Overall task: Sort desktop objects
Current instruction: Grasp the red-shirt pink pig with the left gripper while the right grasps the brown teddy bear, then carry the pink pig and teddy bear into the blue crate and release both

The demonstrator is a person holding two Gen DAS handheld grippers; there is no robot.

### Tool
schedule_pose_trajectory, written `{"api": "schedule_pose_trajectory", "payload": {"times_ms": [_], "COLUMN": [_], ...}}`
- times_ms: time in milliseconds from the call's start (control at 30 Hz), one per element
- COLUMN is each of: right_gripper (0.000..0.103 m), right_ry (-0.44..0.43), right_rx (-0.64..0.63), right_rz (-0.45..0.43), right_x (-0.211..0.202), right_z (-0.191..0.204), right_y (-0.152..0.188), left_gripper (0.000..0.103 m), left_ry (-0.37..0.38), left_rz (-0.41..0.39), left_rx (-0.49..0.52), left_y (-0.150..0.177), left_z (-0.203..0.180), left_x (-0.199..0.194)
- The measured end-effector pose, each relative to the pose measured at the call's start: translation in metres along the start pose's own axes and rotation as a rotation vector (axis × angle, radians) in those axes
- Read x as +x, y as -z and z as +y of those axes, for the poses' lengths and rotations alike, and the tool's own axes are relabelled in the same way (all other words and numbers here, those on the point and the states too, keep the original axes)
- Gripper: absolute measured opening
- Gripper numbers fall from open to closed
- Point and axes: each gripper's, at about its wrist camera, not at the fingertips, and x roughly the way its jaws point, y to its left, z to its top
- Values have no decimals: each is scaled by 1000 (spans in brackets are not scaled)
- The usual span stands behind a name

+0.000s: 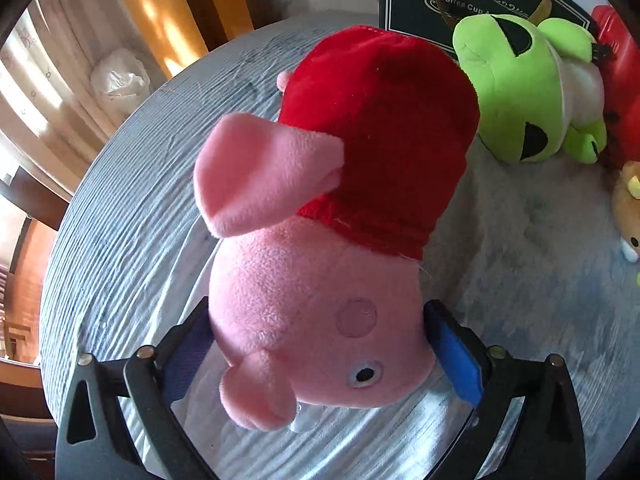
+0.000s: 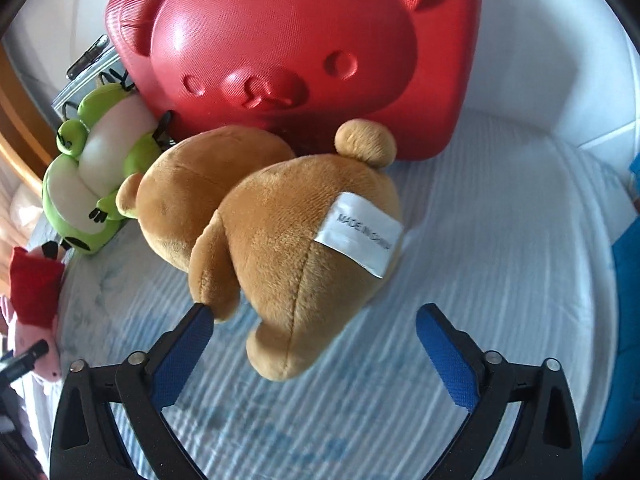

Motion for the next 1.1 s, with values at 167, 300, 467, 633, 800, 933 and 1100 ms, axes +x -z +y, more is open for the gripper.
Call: {"api": "schedule_pose_trajectory", "payload": {"times_ms": [167,300,467,633,800,933,1100], "right_gripper": [35,34,26,25,25,25,25], "right_ry": [3,6,37,77,74,72,87], "right_rx": [-13,12,-75,-147,-172,-184,-185], "right_rz": [5,-13,-84,-177,-262,-317,-391], "right_x": [1,-1,-32,-75,-122,-161,-211], "right_z": [6,5,19,38,51,59,64], "right_y": [6,4,10,7,18,29,50], "left_gripper": [100,102,88,87,87,87,87], "left_ry": [6,-10,32,33,57,73,107], "left_rz": [1,22,-54,-126,-221,-301,-381], "left_rx": [12,-5,11,44,38,47,85], "left_y": [9,2,13,26,34,36,48], "left_z": [-3,-5,-5,-8,-4,-2,-2], "left_x": [-3,14,-4,-37,-86,-128,-173]}}
